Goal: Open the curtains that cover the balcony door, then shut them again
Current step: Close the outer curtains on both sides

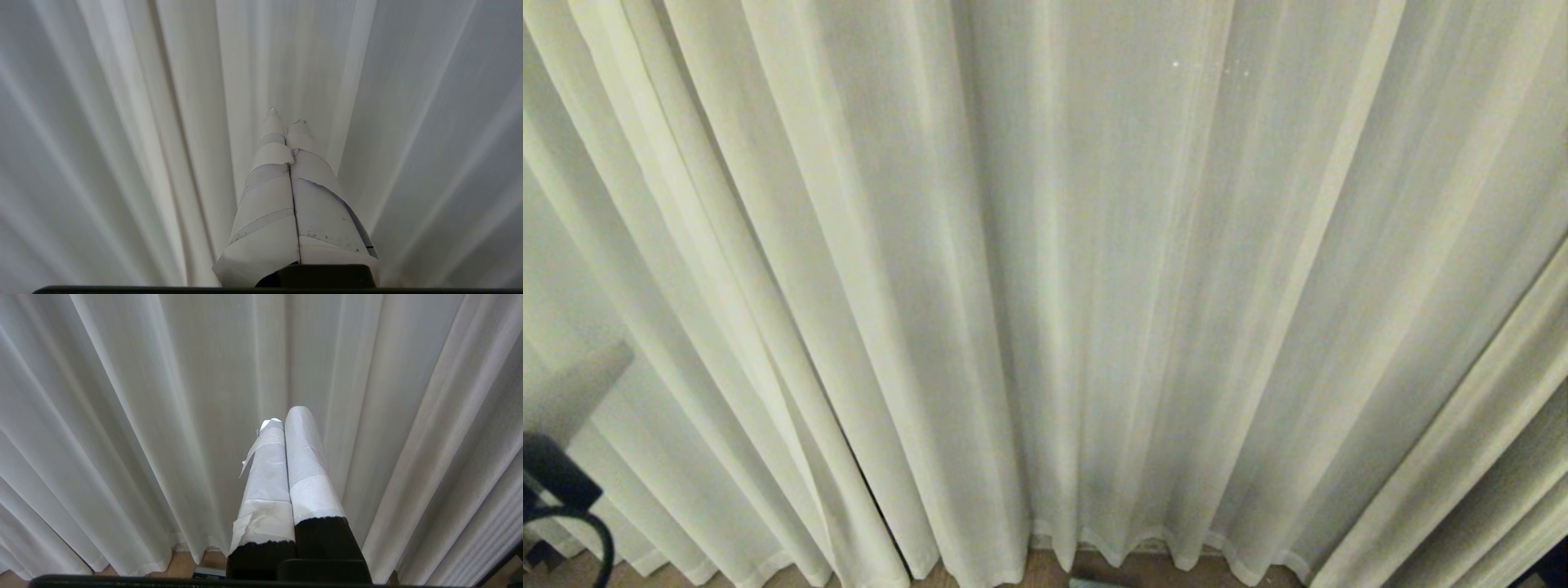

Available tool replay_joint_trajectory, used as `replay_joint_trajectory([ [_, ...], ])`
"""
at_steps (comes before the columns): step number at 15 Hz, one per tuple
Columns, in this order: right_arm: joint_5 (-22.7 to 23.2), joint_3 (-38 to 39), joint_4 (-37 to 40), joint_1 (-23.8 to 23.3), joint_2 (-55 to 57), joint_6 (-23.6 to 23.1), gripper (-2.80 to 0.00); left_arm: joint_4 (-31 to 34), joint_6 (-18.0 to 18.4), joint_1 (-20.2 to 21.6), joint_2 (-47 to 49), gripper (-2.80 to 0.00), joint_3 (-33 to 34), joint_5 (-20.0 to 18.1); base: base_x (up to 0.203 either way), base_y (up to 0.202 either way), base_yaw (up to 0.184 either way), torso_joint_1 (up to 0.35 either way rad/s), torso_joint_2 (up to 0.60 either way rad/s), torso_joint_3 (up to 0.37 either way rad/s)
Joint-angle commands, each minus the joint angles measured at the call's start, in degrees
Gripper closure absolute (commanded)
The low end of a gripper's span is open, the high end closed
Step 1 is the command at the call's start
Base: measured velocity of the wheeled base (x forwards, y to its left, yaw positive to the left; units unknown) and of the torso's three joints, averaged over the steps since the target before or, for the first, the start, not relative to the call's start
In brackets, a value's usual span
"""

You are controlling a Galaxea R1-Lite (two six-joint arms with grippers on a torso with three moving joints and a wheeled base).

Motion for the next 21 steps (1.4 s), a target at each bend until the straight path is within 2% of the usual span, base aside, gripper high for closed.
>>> replay_joint_trajectory([
  [1,0.0,0.0,0.0,0.0,0.1,0.0,0.0,7.0,0.0,1.2,-7.2,0.0,0.9,0.0,0.0,0.0,0.0,0.0,0.0,0.0],
  [4,0.0,0.0,0.0,0.0,0.1,0.0,0.0,15.3,0.0,3.3,-16.4,0.0,3.0,-1.4,0.0,0.0,0.0,0.0,0.0,0.0],
  [7,0.0,0.0,0.0,0.0,0.1,0.0,0.0,16.8,0.1,6.8,-28.7,0.0,10.0,-2.2,0.0,0.0,0.0,0.0,0.0,0.0],
  [9,0.0,0.0,0.0,0.0,0.1,0.0,0.0,15.1,0.8,8.1,-31.1,0.0,14.3,-2.3,0.0,0.0,0.0,0.0,0.0,0.0],
  [10,0.0,0.0,0.0,0.0,0.1,0.0,0.0,16.6,1.6,8.3,-30.8,0.0,14.8,-2.3,0.0,0.0,0.0,0.0,0.0,0.0],
  [13,0.0,0.0,0.0,0.0,0.1,0.0,0.0,24.1,1.5,2.1,-33.1,0.0,14.8,-1.9,0.0,0.0,0.0,0.0,0.0,0.0],
  [14,0.0,0.0,0.0,0.0,0.1,0.0,0.0,28.6,1.8,2.0,-34.8,0.0,14.8,-2.2,0.0,0.0,0.0,0.0,0.0,0.0],
  [16,0.0,0.0,0.0,0.0,0.1,0.0,0.0,32.2,2.4,3.1,-39.9,0.0,14.7,-2.3,0.0,0.0,0.0,0.0,0.0,0.0],
  [19,0.0,0.0,0.0,0.0,0.1,0.0,0.0,32.7,2.7,3.5,-46.5,0.0,14.7,-2.0,0.0,0.0,0.0,0.0,0.0,0.0],
  [21,0.0,0.0,0.0,0.0,0.1,0.0,0.0,32.8,2.7,3.5,-46.6,0.0,14.8,-1.9,0.0,0.0,0.0,0.0,0.0,0.0],
])
